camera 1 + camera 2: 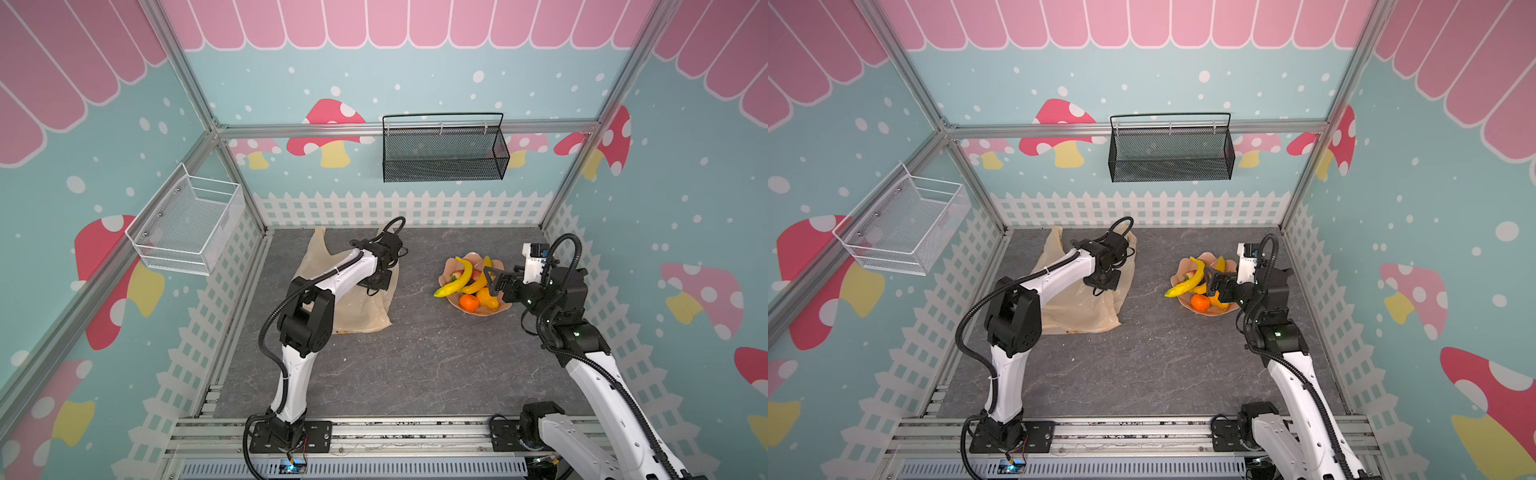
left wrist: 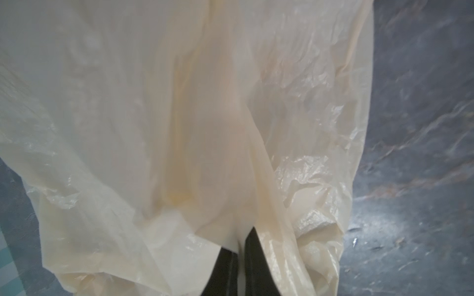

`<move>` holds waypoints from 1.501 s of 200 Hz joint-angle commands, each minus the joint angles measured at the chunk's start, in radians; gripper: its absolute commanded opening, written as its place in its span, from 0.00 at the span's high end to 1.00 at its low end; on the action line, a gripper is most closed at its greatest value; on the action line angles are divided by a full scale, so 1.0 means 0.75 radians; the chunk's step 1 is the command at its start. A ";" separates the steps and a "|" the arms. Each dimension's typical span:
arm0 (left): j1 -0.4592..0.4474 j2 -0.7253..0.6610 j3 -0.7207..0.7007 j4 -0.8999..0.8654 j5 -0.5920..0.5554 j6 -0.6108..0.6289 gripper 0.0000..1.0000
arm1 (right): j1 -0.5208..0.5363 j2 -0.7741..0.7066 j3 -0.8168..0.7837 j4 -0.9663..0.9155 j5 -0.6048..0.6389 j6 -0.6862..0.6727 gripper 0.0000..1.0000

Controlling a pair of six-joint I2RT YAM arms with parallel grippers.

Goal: Place the fruits into the plastic bag
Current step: Rotate the plastic bag at the center of the table.

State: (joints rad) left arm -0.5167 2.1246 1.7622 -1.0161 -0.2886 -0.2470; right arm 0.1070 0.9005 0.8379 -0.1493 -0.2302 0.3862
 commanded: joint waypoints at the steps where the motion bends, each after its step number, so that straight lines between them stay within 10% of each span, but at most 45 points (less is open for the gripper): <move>1: -0.036 -0.150 -0.109 0.029 -0.032 0.085 1.00 | 0.011 0.064 0.075 0.004 -0.029 0.007 0.03; 158: -0.682 -1.135 -1.020 0.199 -0.207 0.673 0.98 | 0.012 0.115 0.159 0.008 -0.056 -0.014 0.03; 179: -0.731 -1.215 -1.106 0.210 -0.297 0.808 0.83 | 0.013 0.096 0.157 -0.011 -0.043 -0.030 0.03; 227: -0.734 -1.428 -1.099 0.208 -0.472 0.790 0.06 | 0.011 0.070 0.175 -0.083 -0.028 -0.061 0.03; 265: -0.685 -1.606 -0.906 0.223 -0.410 0.458 0.01 | 0.012 0.085 0.204 -0.156 -0.026 -0.071 0.03; 300: -0.445 -1.378 -0.549 0.036 -0.120 0.011 0.01 | 0.012 0.106 0.236 -0.220 -0.050 -0.061 0.03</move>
State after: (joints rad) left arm -0.9413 0.9627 1.2037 -0.8841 -0.5285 0.0399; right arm 0.1070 0.9714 0.9791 -0.2626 -0.2554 0.3485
